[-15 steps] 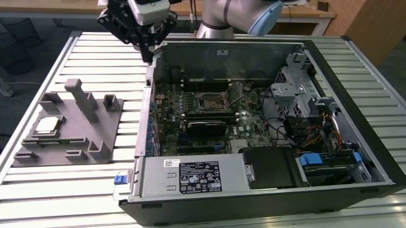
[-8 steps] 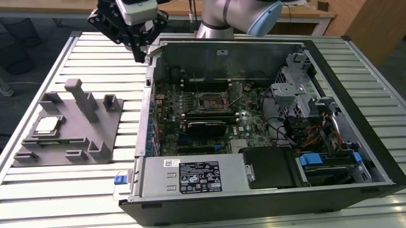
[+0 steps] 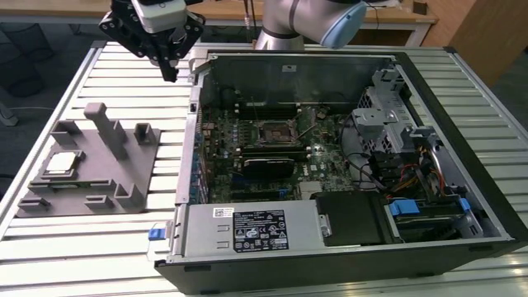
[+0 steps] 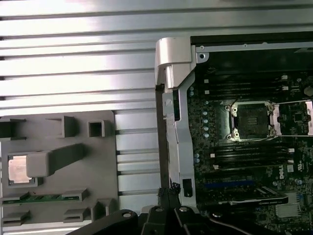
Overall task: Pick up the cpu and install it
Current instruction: 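Reach for the cpu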
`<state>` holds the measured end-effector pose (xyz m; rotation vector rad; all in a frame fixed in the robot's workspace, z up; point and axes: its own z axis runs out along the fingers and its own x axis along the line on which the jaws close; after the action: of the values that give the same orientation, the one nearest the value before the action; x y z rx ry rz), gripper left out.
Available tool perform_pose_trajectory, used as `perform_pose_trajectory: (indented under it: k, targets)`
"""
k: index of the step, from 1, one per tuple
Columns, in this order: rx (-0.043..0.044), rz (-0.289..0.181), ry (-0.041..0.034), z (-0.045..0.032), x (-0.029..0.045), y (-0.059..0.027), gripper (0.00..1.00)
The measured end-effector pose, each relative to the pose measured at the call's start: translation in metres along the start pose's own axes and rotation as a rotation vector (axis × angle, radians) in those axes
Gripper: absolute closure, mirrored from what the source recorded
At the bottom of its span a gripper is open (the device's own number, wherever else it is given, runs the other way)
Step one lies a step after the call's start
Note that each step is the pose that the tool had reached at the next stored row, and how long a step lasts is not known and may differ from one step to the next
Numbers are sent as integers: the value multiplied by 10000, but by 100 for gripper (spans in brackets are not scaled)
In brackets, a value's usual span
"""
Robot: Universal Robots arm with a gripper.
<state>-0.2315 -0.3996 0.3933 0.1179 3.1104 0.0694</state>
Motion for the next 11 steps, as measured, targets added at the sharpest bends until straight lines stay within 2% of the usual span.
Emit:
perform_pose_trajectory:
  k: [11]
  targets:
    - [-23, 0, -9, -7, 235, -24, 89]
